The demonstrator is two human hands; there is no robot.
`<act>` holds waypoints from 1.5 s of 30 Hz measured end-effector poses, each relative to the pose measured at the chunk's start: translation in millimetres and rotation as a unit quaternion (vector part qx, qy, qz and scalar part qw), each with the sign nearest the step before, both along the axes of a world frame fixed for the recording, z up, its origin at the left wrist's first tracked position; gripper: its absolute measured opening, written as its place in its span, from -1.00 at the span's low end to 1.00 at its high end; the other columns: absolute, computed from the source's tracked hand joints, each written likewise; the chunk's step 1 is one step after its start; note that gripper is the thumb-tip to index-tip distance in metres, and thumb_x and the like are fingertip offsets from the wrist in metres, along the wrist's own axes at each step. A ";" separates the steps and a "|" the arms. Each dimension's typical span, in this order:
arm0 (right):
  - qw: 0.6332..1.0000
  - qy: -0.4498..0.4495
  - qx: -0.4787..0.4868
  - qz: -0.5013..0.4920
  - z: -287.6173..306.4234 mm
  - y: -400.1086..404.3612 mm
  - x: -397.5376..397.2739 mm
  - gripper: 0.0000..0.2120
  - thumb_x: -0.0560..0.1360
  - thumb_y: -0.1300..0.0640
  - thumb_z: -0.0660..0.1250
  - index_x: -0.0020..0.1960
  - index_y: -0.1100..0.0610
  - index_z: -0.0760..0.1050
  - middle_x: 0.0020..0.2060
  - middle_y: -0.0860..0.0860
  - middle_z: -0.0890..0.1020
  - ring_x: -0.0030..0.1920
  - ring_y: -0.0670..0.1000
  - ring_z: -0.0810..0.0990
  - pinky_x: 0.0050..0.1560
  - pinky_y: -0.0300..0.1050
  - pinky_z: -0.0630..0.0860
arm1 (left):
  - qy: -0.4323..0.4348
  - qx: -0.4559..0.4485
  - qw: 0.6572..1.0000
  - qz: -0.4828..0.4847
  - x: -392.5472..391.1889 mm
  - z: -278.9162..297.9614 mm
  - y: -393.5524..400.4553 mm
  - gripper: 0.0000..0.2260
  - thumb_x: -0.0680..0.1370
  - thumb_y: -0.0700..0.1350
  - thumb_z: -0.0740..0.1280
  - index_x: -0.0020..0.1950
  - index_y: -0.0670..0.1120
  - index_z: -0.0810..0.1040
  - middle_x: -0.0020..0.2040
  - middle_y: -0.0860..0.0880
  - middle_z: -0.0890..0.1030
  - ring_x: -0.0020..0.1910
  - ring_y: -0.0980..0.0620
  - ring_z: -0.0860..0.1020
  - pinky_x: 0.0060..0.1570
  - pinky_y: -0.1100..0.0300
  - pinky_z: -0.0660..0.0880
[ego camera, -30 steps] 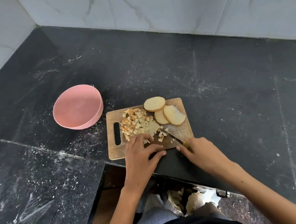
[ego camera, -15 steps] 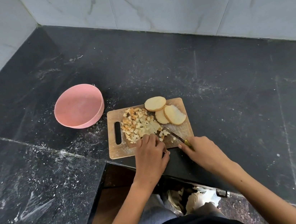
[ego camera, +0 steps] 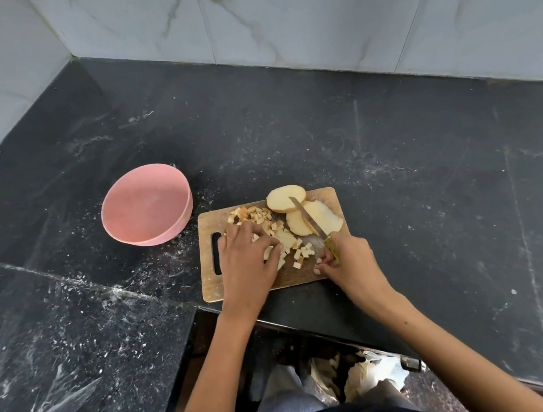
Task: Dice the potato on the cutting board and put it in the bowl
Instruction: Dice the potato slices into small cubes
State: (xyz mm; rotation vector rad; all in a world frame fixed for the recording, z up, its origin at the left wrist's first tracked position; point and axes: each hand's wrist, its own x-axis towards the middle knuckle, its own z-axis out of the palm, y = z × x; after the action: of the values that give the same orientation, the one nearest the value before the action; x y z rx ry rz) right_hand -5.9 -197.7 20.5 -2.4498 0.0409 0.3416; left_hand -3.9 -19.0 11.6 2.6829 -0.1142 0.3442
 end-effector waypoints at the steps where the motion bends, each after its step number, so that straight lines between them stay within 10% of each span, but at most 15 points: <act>1: 1.000 -0.003 0.002 0.000 -0.8 6.1 3.2 -0.78 0.38 0.19 0.49 -0.19 0.10 0.43 -0.21 -0.04 0.55 -0.18 -0.03 0.52 -0.16 -0.10 0.51 | 0.011 -0.004 1.000 0.005 1.8 -1.1 2.6 -0.94 0.44 -0.07 0.49 -0.12 -0.03 0.69 -0.06 0.02 0.54 0.03 -0.06 0.48 0.05 0.14 0.20; 8: 0.997 -0.057 0.040 0.023 -0.7 36.1 18.1 -0.80 0.44 0.24 0.43 -0.15 0.07 0.40 -0.15 -0.04 0.62 -0.12 -0.07 0.56 -0.25 -0.43 0.35 | 0.006 -0.049 0.999 0.023 0.6 -2.2 19.7 -0.86 0.42 -0.11 0.52 -0.04 -0.04 0.68 -0.04 0.01 0.56 0.06 -0.03 0.48 0.10 0.07 0.36; 14: 0.999 -0.037 0.036 0.006 8.9 9.6 11.3 -0.67 0.35 0.16 0.53 -0.28 0.01 0.35 -0.26 -0.10 0.61 -0.18 -0.11 0.58 -0.15 -0.07 0.55 | -0.021 -0.046 0.999 0.010 -3.1 -6.3 34.0 -0.90 0.45 -0.14 0.50 -0.06 -0.06 0.66 -0.05 0.03 0.56 0.01 0.01 0.49 0.03 0.28 0.22; 31: 0.984 -0.080 0.132 -0.085 12.8 9.2 17.1 -0.61 0.36 0.29 0.51 -0.36 0.14 0.28 -0.34 -0.06 0.66 -0.26 -0.31 0.60 -0.29 -0.46 0.42 | -0.019 -0.066 0.997 -0.046 21.7 -0.3 11.6 -0.86 0.52 -0.07 0.41 0.06 -0.03 0.67 0.11 0.08 0.61 0.14 0.05 0.47 0.18 0.15 0.33; 45: 0.981 -0.161 0.057 -0.087 4.6 5.4 33.2 -0.70 0.35 0.14 0.54 -0.26 -0.03 0.39 -0.20 -0.17 0.64 -0.19 -0.16 0.59 -0.21 -0.18 0.52 | 0.029 0.084 0.991 -0.102 87.3 2.6 -2.4 -0.63 0.52 0.19 0.33 0.24 0.03 0.56 0.14 0.11 0.60 0.09 0.09 0.40 0.03 0.20 0.19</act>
State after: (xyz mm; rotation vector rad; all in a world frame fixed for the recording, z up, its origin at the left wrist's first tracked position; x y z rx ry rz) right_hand 27.3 -192.3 25.0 -2.3378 0.0936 -0.1287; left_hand 83.5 -21.4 14.3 2.8110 -0.4141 0.1996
